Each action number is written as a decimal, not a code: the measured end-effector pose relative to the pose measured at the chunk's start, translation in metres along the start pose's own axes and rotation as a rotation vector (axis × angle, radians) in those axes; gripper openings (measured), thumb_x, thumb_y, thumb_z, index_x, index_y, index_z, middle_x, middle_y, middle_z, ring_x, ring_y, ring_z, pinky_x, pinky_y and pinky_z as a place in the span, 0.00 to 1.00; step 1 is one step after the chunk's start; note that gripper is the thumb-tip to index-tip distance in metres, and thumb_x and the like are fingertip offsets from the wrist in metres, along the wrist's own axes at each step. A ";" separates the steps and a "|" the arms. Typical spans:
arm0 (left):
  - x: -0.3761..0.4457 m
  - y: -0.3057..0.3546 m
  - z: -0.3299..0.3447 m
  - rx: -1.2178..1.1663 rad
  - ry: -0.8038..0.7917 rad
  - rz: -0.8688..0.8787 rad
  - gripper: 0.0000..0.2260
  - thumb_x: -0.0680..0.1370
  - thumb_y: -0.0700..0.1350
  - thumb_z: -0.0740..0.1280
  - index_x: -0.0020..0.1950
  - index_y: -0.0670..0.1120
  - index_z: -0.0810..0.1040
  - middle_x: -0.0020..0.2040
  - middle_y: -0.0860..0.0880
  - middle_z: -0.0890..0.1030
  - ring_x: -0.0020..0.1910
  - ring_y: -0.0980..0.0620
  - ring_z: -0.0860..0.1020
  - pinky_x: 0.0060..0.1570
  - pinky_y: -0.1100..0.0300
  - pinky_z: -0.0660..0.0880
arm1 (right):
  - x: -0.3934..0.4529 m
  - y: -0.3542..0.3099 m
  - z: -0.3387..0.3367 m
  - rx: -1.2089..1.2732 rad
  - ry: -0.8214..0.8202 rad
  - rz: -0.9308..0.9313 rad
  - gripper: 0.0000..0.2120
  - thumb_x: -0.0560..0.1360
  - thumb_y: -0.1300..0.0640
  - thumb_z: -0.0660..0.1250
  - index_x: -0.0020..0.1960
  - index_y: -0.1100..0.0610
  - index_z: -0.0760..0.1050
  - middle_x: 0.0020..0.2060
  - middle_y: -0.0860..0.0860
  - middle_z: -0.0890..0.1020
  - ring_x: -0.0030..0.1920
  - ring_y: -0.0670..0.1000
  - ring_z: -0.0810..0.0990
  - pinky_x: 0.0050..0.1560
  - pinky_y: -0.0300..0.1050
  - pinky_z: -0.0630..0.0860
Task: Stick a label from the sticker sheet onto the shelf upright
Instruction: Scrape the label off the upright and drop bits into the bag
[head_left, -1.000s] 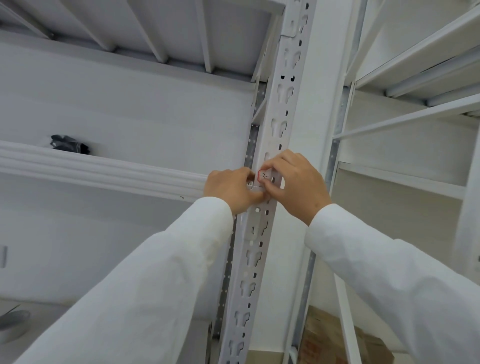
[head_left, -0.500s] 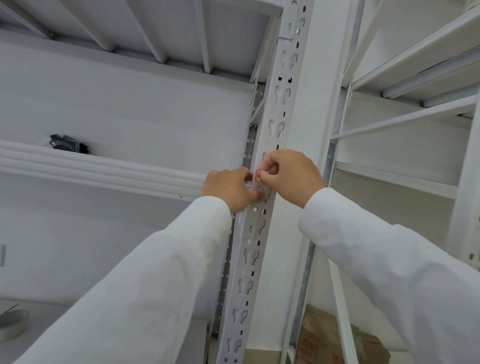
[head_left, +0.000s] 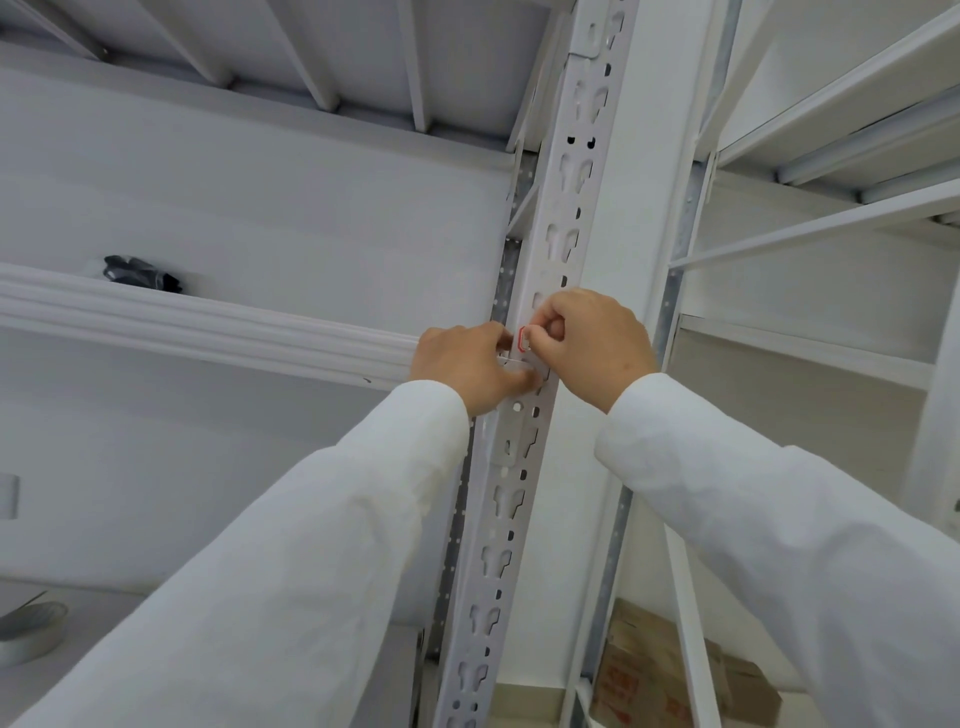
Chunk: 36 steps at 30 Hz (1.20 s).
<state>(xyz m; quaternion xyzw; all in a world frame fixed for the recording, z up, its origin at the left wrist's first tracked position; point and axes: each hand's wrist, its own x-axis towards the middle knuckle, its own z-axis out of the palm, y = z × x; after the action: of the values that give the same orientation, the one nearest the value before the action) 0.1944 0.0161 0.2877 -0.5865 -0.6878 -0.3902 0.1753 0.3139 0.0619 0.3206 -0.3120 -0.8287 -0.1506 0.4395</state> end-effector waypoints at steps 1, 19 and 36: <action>0.000 0.000 0.000 -0.005 0.000 0.000 0.20 0.72 0.61 0.63 0.60 0.52 0.74 0.56 0.51 0.81 0.57 0.49 0.75 0.56 0.59 0.64 | 0.000 -0.001 0.000 -0.030 -0.004 -0.022 0.06 0.73 0.53 0.63 0.40 0.52 0.76 0.36 0.45 0.75 0.40 0.50 0.73 0.39 0.44 0.69; 0.002 -0.002 0.002 0.034 0.011 0.023 0.21 0.72 0.61 0.63 0.59 0.51 0.74 0.54 0.50 0.81 0.56 0.49 0.76 0.55 0.58 0.64 | -0.002 0.001 0.003 0.058 -0.008 -0.029 0.03 0.72 0.55 0.65 0.40 0.51 0.78 0.31 0.43 0.72 0.38 0.46 0.72 0.40 0.42 0.67; 0.002 -0.002 0.001 0.061 -0.004 0.020 0.22 0.72 0.62 0.63 0.61 0.51 0.74 0.57 0.50 0.80 0.58 0.48 0.75 0.59 0.56 0.64 | -0.001 0.015 -0.006 0.501 -0.079 0.059 0.05 0.74 0.57 0.66 0.40 0.52 0.79 0.32 0.47 0.77 0.32 0.43 0.71 0.37 0.33 0.70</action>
<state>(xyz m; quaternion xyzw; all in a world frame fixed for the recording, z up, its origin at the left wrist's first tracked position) 0.1926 0.0182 0.2877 -0.5884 -0.6938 -0.3664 0.1954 0.3277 0.0694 0.3228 -0.2231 -0.8472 0.0848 0.4746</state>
